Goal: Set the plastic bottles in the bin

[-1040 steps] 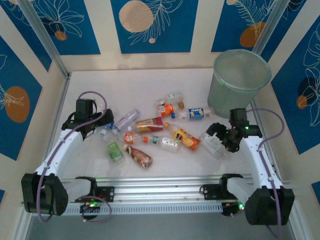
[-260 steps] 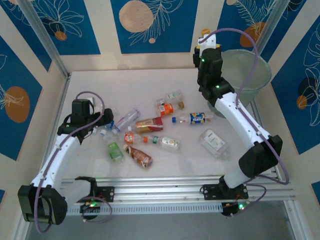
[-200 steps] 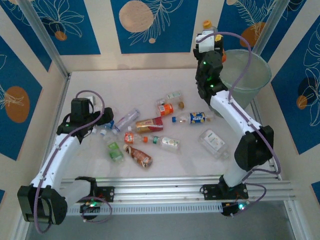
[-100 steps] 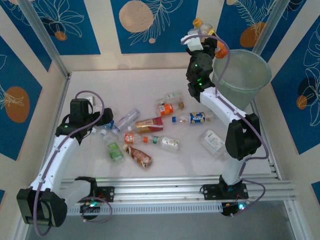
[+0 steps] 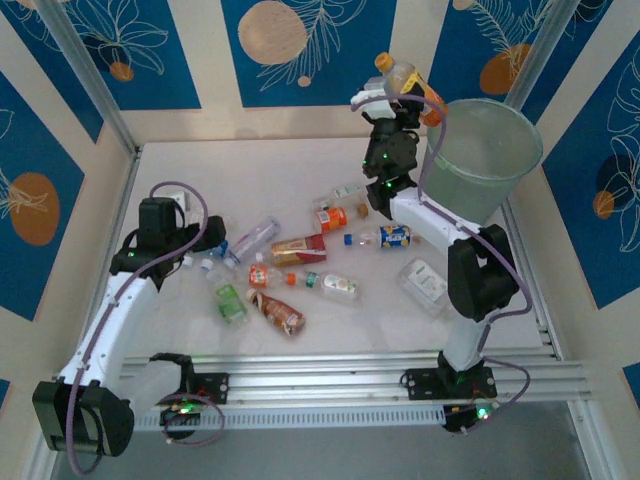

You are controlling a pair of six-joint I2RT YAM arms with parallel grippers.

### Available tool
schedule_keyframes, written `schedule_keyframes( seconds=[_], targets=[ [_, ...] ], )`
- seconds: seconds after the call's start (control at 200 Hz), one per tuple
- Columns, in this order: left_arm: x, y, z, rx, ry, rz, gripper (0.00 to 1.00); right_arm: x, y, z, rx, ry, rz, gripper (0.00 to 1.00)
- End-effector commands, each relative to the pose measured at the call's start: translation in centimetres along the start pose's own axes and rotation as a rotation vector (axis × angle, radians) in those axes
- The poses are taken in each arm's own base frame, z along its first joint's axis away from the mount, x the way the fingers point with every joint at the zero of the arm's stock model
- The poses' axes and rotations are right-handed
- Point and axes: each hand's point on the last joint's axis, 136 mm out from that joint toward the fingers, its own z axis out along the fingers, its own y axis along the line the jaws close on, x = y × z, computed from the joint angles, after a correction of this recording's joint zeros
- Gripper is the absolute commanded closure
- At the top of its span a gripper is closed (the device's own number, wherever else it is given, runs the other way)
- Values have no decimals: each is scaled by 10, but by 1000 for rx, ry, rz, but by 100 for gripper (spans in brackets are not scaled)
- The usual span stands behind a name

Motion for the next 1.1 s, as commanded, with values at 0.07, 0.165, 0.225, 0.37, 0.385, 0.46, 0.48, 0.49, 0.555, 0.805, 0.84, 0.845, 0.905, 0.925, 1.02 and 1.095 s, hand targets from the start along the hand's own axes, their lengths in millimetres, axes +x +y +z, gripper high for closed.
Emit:
schedule_keyframes(
  seconds=[0.07,0.165,0.225,0.37,0.385,0.46,0.48,0.49,0.555,0.805,0.84,0.845,0.905,0.925,1.02,1.095],
  targets=[
    [-2,-3,-2,7,-2,31,1,-14,-17,-14,71,-118,38,83],
    [-1,-3,-1,6,1,31,1,-9,-18,-18,80,-122,28,85],
    [0,-2,-1,2,3,30,1,-1,-18,-22,76,-105,28,85],
    [0,-3,-1,5,7,30,1,15,-38,-32,75,-80,111,86],
    [-1,-3,-1,6,6,30,0,17,-41,-31,81,-78,117,86],
    [0,-3,-1,6,10,32,1,25,-59,-28,109,-68,148,86],
    [0,-3,-1,6,11,31,0,27,-64,-27,113,-65,153,86],
    [0,-3,-2,5,10,32,1,28,-66,-27,116,-63,157,86],
    [0,-2,-3,2,11,31,0,38,-78,-22,122,-38,187,85],
    [0,0,-6,-9,5,38,1,57,-85,-14,90,-22,211,83],
    [0,-1,-6,-8,7,37,1,57,-84,-14,88,-34,197,83],
    [0,-1,-5,-8,8,37,1,56,-85,-14,89,-37,197,83],
    [1,-1,-4,-5,13,38,1,56,-83,-13,92,-67,171,83],
    [1,-1,-4,-4,13,37,1,57,-83,-13,98,-76,158,83],
    [2,-2,-4,-1,16,39,1,64,-76,-6,108,-85,86,83],
    [3,-2,-3,1,17,39,0,77,-70,4,90,-48,71,83]
  ],
)
